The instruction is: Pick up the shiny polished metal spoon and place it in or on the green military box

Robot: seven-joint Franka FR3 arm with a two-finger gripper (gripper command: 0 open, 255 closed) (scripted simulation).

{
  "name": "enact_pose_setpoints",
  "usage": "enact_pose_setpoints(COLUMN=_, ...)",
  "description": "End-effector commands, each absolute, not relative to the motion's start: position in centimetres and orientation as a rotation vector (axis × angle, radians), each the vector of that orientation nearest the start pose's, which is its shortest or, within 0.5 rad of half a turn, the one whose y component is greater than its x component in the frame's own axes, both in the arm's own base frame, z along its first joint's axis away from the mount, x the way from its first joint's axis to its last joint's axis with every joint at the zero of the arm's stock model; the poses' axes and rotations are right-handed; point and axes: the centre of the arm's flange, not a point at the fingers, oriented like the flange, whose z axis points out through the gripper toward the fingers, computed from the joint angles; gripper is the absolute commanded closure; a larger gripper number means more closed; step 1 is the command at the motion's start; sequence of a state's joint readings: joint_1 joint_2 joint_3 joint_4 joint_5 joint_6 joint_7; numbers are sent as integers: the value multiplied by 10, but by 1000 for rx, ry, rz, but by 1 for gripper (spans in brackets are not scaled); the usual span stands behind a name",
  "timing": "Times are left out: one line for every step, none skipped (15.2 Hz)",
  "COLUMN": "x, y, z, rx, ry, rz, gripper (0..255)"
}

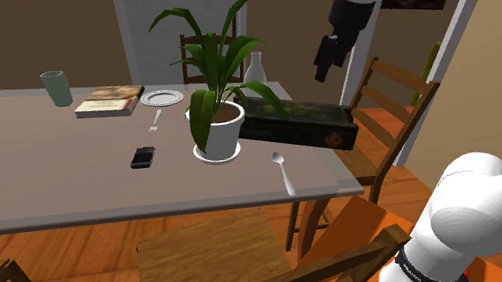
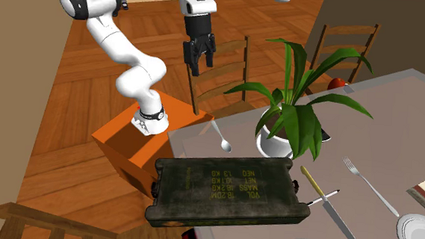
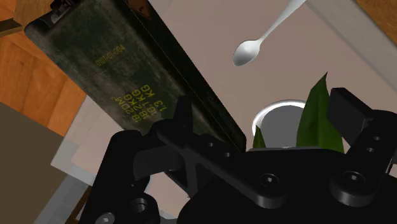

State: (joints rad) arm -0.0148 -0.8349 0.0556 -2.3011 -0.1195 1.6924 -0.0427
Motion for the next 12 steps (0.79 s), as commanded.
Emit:
enact_pose_setpoints(x=304, y=8, z=645, rx=-3282, ry=-117, rz=-369, gripper=0)
enact_pose_setpoints(x=308, y=12, z=632, rx=-3286, ry=-62, rz=-360, gripper=0)
enact_pose_setpoints(x=312, y=16, z=619, rx=-3289, ry=-8, rz=-351, gripper=0)
enact_pose_setpoints(x=316, y=19, z=607, rx=-3291, ry=46, rz=-341, gripper=0)
enact_pose_setpoints(x=319, y=22, z=594, rx=-3293, ry=101, rz=-331, gripper=0)
enact_pose_setpoints(x=323, y=26, z=582, rx=-3293, ry=155, rz=-322, gripper=0)
enact_pose_setpoints(x=328, y=29, z=569, rx=-3292, ry=210, rz=-312, gripper=0)
enact_pose_setpoints(x=332, y=32, z=557, rx=-3291, ry=264, rz=-302, gripper=0)
enact_pose_setpoints(x=336, y=35, z=544, rx=-3288, ry=319, rz=-292, gripper=0)
enact_pose_setpoints(x=340, y=38, z=532, rx=-3285, ry=373, rz=-282, gripper=0)
enact_pose_setpoints(x=344, y=40, z=519, rx=-3280, ry=427, rz=-271, gripper=0)
enact_pose_setpoints(x=349, y=43, z=507, rx=-3275, ry=482, rz=-261, gripper=0)
